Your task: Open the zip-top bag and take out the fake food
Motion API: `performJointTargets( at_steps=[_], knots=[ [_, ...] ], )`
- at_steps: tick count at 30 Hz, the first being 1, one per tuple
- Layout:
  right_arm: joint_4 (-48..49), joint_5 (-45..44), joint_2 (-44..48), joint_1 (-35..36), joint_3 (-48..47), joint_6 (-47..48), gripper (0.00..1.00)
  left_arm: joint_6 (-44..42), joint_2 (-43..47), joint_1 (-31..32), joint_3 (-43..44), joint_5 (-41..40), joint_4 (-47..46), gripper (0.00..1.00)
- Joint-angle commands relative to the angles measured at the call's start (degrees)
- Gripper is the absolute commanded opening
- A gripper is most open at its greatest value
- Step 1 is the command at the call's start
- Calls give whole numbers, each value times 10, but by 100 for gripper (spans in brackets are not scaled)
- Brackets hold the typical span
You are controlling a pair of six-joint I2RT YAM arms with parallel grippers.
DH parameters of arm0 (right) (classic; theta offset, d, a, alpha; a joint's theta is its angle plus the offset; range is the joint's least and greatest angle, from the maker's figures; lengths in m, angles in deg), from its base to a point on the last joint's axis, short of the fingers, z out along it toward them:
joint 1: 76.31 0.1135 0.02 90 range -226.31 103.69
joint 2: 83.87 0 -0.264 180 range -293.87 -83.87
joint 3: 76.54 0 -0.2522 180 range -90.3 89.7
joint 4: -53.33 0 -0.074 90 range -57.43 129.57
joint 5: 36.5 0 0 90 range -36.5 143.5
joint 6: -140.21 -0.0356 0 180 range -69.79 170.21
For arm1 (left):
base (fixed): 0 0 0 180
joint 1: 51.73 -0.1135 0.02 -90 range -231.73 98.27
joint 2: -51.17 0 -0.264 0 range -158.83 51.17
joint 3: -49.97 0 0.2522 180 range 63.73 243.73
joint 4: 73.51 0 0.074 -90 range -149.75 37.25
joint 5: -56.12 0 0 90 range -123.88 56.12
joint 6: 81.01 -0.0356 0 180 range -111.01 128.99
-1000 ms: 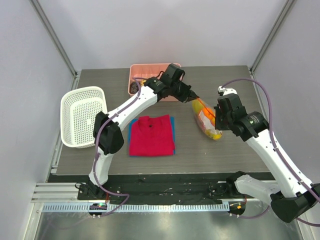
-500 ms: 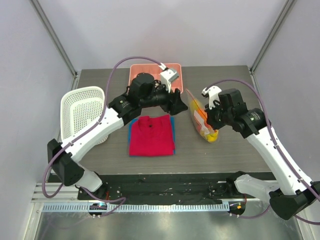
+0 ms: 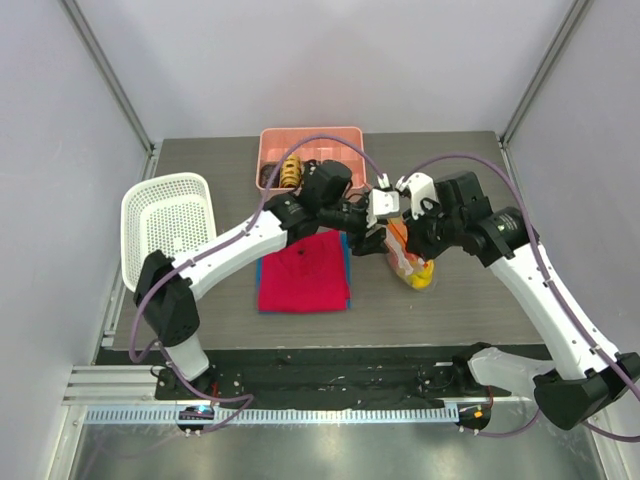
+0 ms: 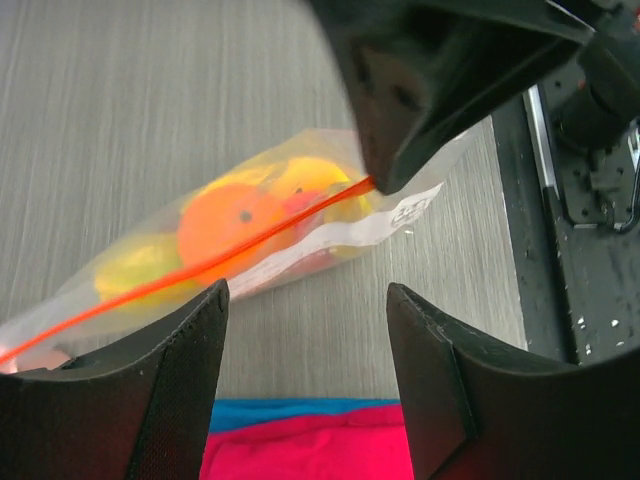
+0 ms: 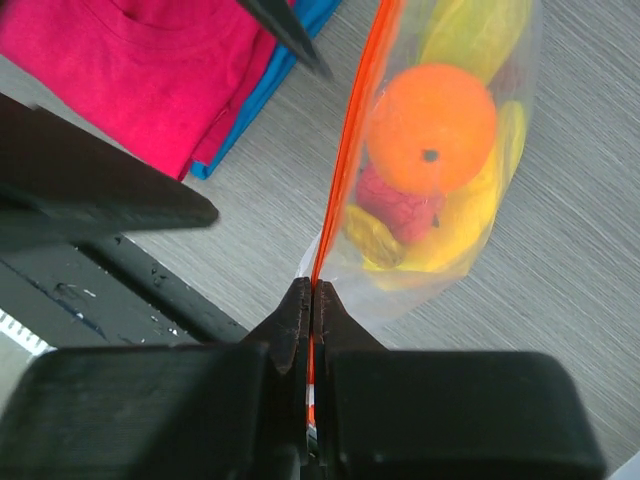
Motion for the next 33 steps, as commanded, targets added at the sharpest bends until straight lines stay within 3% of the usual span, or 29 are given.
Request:
performJointTargets(
  at_steps=[1, 10, 20, 27, 31, 33],
  knots=[
    [16, 36, 27, -1, -4, 10, 1, -65, -20, 31, 36, 21, -16, 64],
    [17, 31, 32, -1, 12, 4, 1, -91, -30, 63, 30, -69, -66, 62],
    [11, 43, 44, -1, 12, -2, 1, -45, 8, 67, 48, -87, -68, 63],
    [10, 53, 40, -2, 10, -4, 1, -46, 46, 71, -2, -128, -110, 63],
    [9, 53, 50, -5, 12, -13, 1, -34, 71, 71, -37, -97, -168, 65],
    [10, 54, 54, -8, 14, -17, 1, -40, 55, 71, -17, -62, -123, 65]
  ],
)
